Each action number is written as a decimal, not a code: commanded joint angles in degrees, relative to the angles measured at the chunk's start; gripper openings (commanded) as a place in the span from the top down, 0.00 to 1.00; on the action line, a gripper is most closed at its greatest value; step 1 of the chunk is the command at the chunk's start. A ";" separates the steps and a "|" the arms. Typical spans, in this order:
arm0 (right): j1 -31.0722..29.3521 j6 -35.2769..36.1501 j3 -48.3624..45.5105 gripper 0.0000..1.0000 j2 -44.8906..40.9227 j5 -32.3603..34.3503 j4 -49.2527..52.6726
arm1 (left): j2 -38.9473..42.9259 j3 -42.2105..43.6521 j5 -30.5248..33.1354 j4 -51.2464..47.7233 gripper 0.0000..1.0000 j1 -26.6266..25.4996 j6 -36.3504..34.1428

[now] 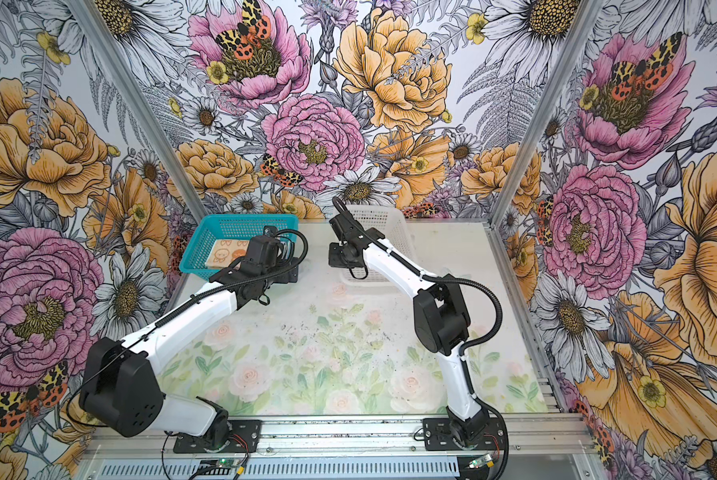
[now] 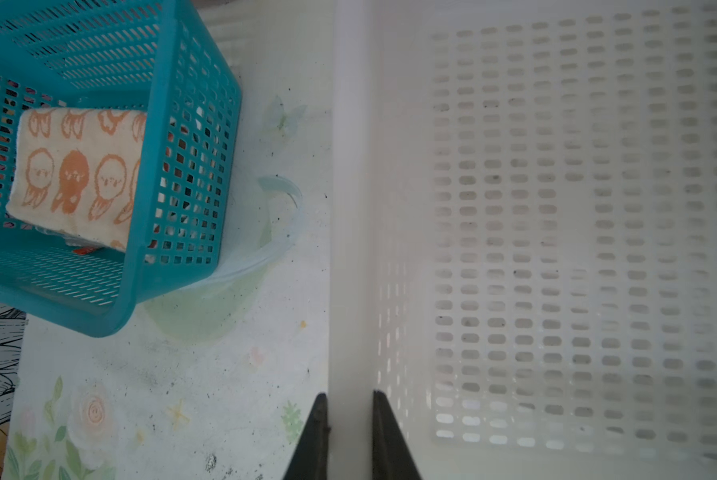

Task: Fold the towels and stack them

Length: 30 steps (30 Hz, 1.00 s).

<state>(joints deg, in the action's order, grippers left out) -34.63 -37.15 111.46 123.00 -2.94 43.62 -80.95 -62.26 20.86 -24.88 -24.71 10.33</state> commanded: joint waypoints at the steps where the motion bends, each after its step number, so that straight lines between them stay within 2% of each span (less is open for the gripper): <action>1: 0.20 -5.47 2.46 0.91 2.46 -2.24 -1.50 | 3.55 3.29 -0.77 4.32 0.01 0.69 3.31; 4: 0.29 -4.57 3.60 0.75 2.62 -2.62 -1.52 | 6.70 7.47 0.77 7.30 0.01 0.98 4.43; 8: 0.61 -2.39 4.32 0.27 1.03 -3.79 -1.49 | 11.30 14.64 4.04 14.82 0.01 1.43 3.75; 11: 1.47 -0.72 4.03 0.03 -1.76 -4.75 -1.44 | 13.29 17.58 4.44 17.99 0.01 3.87 3.53; 14: 3.87 2.60 1.21 0.01 -6.64 -2.82 -1.34 | 14.29 20.69 7.83 22.48 0.01 6.31 1.78; 18: 10.95 4.64 -7.34 0.01 -15.03 2.78 -1.49 | 15.40 25.77 12.44 29.30 0.01 9.52 -1.51; 22: 17.08 9.50 -18.25 0.00 -23.30 16.73 -3.84 | 13.45 35.30 11.03 44.13 0.01 14.95 -4.94; 24: 18.96 11.52 -25.78 0.01 -27.72 23.37 -8.54 | 10.55 39.24 5.67 51.09 0.01 19.00 -4.09; 25: 19.48 11.93 -28.89 0.01 -29.27 25.52 -10.94 | 9.14 40.15 5.67 53.83 0.01 19.79 -4.43; 26: 20.16 12.32 -33.68 0.01 -31.70 27.74 -14.87 | 9.39 39.21 3.83 51.28 0.01 20.33 -4.57; 28: 20.93 14.25 -43.99 0.00 -36.30 31.71 -25.22 | 8.47 41.92 0.36 60.66 0.01 20.59 -8.17; 30: 21.01 18.00 -56.06 0.01 -40.61 35.91 -39.80 | 6.86 42.25 -0.41 64.38 0.01 21.53 -9.47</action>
<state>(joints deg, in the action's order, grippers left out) -13.21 -24.86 65.01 85.56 23.07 21.54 -73.36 -20.01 25.28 25.85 -4.14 4.40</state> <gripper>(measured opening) 0.994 0.987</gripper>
